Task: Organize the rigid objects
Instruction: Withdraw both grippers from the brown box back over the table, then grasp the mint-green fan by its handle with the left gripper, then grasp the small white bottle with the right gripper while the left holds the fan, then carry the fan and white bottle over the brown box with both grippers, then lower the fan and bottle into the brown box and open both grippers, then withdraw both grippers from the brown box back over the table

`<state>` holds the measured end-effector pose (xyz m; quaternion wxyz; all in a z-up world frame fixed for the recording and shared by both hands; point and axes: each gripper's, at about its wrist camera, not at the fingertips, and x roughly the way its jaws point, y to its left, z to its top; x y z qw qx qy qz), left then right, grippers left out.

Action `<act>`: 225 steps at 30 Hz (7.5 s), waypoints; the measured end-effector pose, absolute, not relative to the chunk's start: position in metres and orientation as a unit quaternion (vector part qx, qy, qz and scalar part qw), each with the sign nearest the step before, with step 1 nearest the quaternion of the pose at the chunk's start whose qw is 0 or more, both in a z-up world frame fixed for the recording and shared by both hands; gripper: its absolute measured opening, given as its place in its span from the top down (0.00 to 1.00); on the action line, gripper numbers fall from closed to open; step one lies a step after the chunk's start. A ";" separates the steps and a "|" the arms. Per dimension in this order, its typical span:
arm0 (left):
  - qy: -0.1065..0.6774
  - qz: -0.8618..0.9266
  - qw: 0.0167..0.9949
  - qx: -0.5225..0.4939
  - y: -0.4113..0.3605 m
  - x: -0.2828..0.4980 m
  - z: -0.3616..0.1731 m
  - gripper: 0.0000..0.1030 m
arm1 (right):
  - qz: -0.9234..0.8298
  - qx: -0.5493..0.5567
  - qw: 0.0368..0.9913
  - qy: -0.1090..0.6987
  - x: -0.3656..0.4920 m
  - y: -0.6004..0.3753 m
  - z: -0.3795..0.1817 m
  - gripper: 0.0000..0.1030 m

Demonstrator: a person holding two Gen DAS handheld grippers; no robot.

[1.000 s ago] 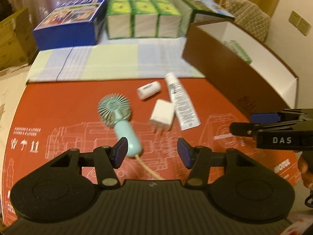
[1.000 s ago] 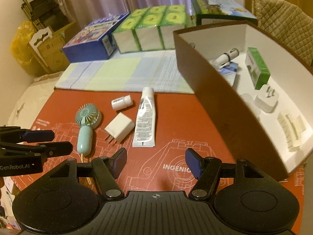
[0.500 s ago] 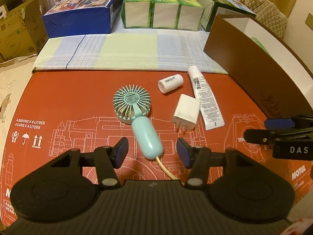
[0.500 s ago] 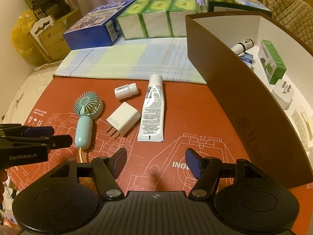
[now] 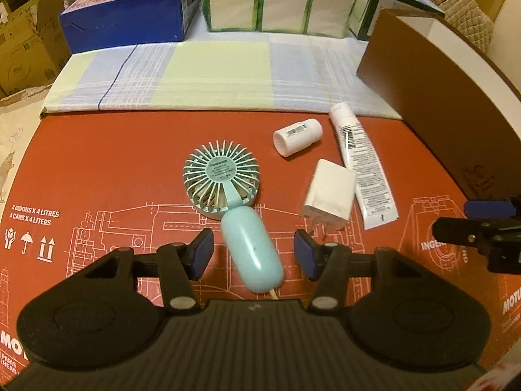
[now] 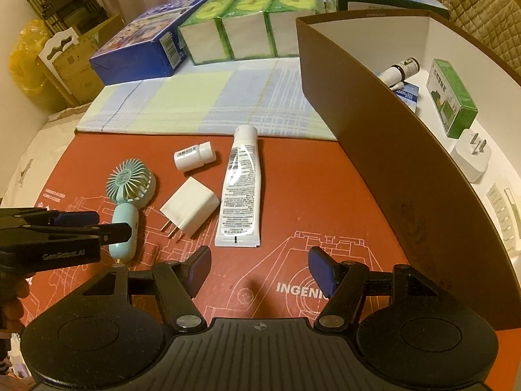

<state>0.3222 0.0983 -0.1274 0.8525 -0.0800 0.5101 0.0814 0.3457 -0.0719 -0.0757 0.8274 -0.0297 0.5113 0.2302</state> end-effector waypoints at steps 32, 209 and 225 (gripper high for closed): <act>0.516 0.094 0.848 -0.074 0.117 0.348 -0.154 0.71 | 0.240 -0.051 0.813 0.527 0.367 -0.054 -0.090 0.39; 0.540 -0.171 0.822 0.057 -0.207 0.490 -0.080 0.66 | 0.298 -0.194 0.781 0.513 0.447 -0.281 -0.050 0.37; 0.499 -0.171 0.848 0.045 -0.195 0.472 -0.050 0.66 | 0.268 -0.172 0.812 0.490 0.426 -0.281 -0.028 0.37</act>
